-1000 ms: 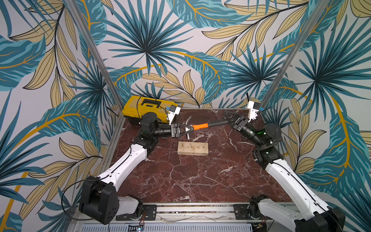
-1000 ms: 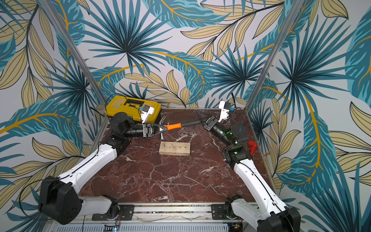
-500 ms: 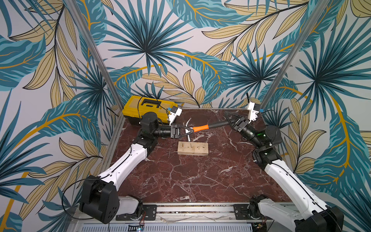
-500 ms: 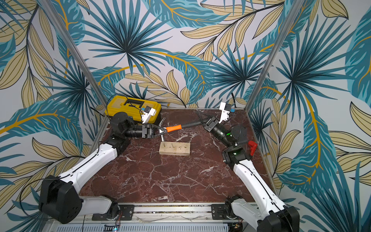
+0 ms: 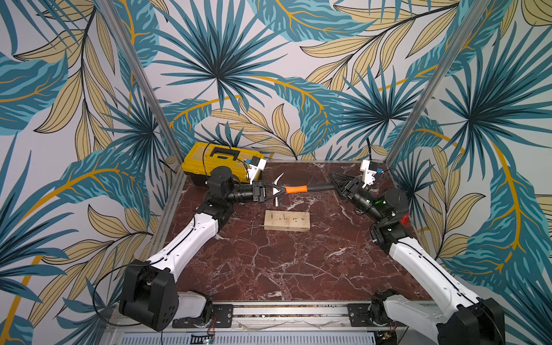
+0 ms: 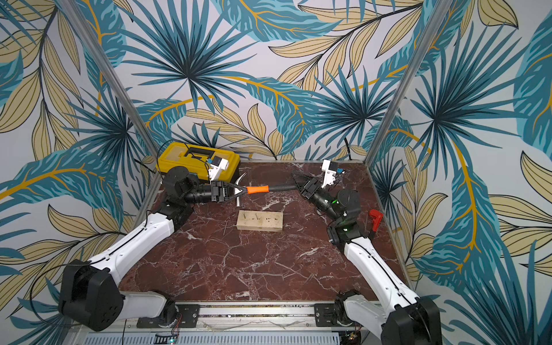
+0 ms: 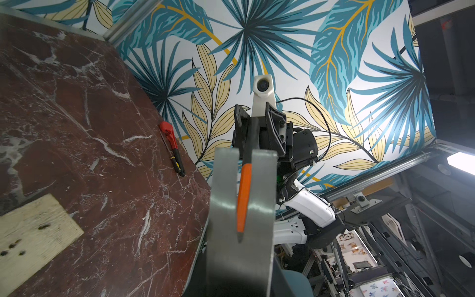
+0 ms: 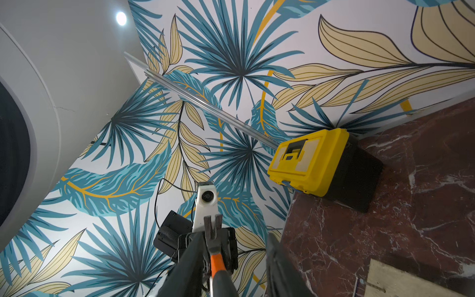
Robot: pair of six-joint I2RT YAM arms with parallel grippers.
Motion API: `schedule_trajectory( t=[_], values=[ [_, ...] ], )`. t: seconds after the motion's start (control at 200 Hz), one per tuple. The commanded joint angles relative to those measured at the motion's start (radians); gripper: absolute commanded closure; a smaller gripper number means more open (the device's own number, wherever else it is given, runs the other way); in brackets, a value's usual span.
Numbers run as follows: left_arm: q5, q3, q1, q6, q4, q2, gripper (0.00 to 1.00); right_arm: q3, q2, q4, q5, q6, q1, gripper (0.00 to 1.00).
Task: Use a claw hammer to pull out a nail
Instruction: Adjust the hammer.
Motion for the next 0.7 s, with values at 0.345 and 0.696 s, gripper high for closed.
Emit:
schedule_trajectory(
  t=[0.345, 0.696],
  values=[
    [-0.058, -0.009, 0.015, -0.07, 0.142, 0.023, 1.0, -0.015, 0.029, 0.154, -0.208, 0.05, 0.013, 0.54],
    [-0.157, -0.097, 0.061, -0.24, 0.331, 0.003, 1.0, -0.125, -0.056, 0.106, -0.017, 0.016, 0.01, 0.42]
  ],
)
